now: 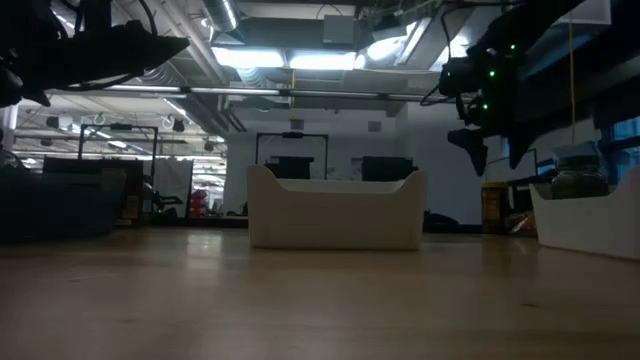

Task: Sort spices by type
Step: Put the top right yellow seasoning bottle into the left white bin

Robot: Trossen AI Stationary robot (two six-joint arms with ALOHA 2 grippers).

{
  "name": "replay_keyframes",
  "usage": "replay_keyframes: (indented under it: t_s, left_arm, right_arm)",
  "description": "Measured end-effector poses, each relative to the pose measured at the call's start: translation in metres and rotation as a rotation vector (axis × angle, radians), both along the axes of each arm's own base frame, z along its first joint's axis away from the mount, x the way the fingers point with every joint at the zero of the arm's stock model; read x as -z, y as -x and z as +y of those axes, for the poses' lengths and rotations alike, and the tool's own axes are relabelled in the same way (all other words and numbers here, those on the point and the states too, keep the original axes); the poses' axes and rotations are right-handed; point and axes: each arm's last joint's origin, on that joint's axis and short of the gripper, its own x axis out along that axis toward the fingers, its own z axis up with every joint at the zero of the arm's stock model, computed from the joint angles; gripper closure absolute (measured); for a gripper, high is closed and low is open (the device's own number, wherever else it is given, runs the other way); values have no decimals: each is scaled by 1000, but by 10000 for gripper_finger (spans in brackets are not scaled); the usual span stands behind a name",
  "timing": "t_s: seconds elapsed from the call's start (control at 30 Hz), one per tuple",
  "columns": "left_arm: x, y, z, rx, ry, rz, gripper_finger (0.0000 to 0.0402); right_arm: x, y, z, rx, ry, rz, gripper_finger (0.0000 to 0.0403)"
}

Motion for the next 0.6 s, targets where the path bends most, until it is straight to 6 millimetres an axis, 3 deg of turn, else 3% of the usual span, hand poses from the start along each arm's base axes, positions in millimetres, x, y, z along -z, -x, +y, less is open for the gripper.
replay_keyframes:
  t_s: [0.3, 0.6]
  left_arm:
    - [0, 0, 0, 0, 0, 0, 400]
    - [0, 0, 0, 0, -1, 0, 400]
  right_arm:
    - [13, 5, -15, 32, -44, 15, 55]
    - [14, -4, -22, -9, -14, -81, 55]
